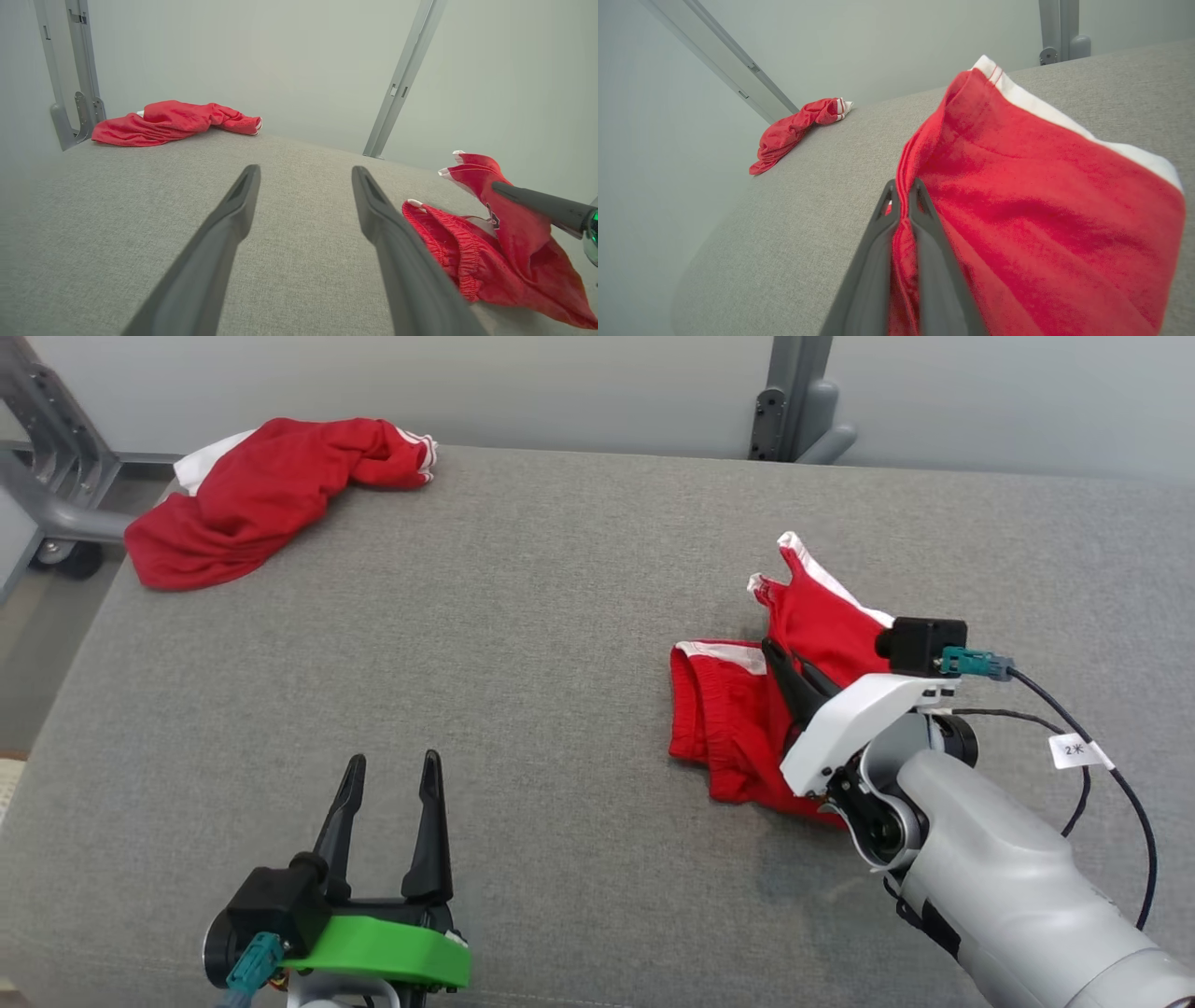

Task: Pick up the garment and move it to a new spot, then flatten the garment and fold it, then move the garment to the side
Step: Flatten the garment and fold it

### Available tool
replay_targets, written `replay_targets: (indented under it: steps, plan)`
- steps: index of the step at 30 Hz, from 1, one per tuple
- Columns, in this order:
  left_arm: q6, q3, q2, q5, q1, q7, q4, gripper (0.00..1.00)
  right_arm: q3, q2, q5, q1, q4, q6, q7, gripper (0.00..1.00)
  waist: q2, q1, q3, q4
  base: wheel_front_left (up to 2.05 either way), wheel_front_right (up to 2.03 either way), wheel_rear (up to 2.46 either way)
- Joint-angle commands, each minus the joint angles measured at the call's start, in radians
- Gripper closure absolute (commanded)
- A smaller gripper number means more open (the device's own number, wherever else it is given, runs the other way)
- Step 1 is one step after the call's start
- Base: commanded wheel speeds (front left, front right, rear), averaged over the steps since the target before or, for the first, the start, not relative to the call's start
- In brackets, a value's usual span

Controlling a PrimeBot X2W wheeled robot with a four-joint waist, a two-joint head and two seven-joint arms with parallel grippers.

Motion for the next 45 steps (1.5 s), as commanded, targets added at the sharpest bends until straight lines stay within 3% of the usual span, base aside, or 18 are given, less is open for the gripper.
replay_targets:
  steps: [1,17,18,19,20,32,37,42,43,44,45]
  plan:
    - [0.002,0.0,0.002,0.0,0.016,-0.001,-0.001,0.0,0.015,0.007,-0.01,-0.007,0.011,-0.001,0.008,1.0,0.0,0.0,-0.007,0.04,0.0,0.0,0.0]
    - [0.013,-0.002,0.002,-0.014,0.008,-0.001,-0.009,0.0,0.098,0.06,-0.025,-0.035,0.124,-0.001,0.047,1.0,0.0,0.0,0.008,0.079,0.0,0.0,0.0]
    - [0.013,-0.003,0.002,-0.015,0.008,-0.001,-0.01,0.0,0.103,0.062,-0.024,-0.036,0.128,-0.001,0.046,0.85,0.0,0.0,0.009,0.077,0.0,0.0,0.0]
    - [0.016,-0.005,0.002,-0.016,0.007,-0.001,-0.01,0.0,0.11,0.064,-0.022,-0.039,0.131,-0.001,0.04,0.36,0.0,0.0,0.01,0.072,0.0,0.0,0.0]
    - [0.016,-0.005,0.002,-0.016,0.006,-0.001,-0.011,0.0,0.113,0.064,-0.022,-0.04,0.13,-0.001,0.035,0.0,0.0,0.0,0.011,0.069,0.0,0.0,0.0]
    - [0.018,-0.017,0.002,-0.011,0.0,-0.001,-0.013,0.0,0.103,0.033,-0.008,-0.003,0.048,-0.001,-0.053,0.0,0.0,0.0,0.008,0.015,0.0,0.0,0.0]
    - [0.02,-0.027,0.002,-0.011,0.0,-0.001,-0.012,0.0,0.005,-0.005,-0.033,0.015,0.017,-0.001,-0.071,0.0,0.0,0.0,0.01,-0.004,0.0,0.0,0.0]
    - [0.016,-0.032,0.002,-0.008,-0.007,-0.001,-0.011,0.0,-0.131,-0.027,-0.186,0.053,-0.011,-0.001,-0.072,0.0,0.0,0.0,0.015,-0.008,0.0,0.0,0.0]
    - [0.015,-0.033,0.002,-0.007,-0.009,-0.001,-0.01,0.0,-0.152,-0.023,-0.218,0.059,-0.017,-0.001,-0.072,0.49,0.0,0.0,0.016,-0.007,0.0,0.0,0.0]
    - [0.014,-0.033,0.002,-0.008,-0.01,-0.001,-0.009,0.0,-0.167,-0.018,-0.247,0.067,-0.02,-0.001,-0.072,0.62,0.0,0.0,0.017,-0.005,0.0,0.0,0.0]
    - [0.014,-0.034,0.002,-0.008,-0.013,-0.001,-0.009,0.0,-0.181,-0.013,-0.27,0.078,-0.021,-0.001,-0.072,0.89,0.0,0.0,0.02,-0.003,0.0,0.0,0.0]
